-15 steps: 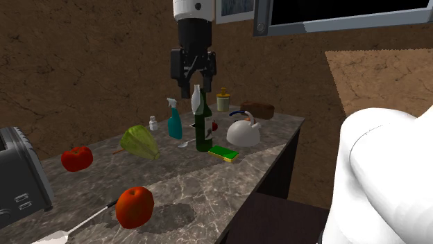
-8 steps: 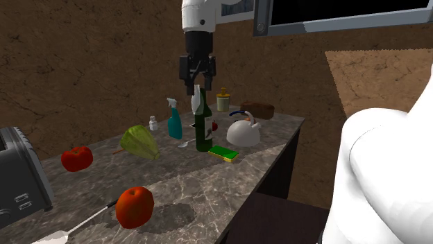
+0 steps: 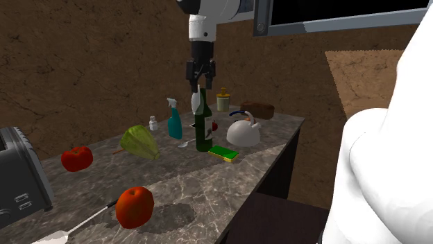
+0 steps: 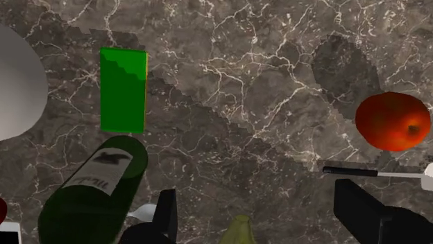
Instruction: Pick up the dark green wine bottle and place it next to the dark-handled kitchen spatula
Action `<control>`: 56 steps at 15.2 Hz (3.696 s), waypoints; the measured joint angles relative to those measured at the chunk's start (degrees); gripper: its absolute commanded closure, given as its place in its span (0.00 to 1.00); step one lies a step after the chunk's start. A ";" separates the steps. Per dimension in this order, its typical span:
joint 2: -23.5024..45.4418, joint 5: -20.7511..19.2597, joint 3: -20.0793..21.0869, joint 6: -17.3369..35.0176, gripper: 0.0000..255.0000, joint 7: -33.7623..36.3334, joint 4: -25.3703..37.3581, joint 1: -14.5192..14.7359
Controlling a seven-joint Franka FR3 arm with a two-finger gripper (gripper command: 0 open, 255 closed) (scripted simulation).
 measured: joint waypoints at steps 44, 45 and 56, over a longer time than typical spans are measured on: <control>35.21 20.81 -5.24 -3.23 1.00 -21.68 34.99 -12.77; 35.02 20.70 -5.31 -3.84 1.00 -21.58 35.45 -12.80; 34.65 20.13 -5.56 -11.49 1.00 -20.08 43.00 -13.40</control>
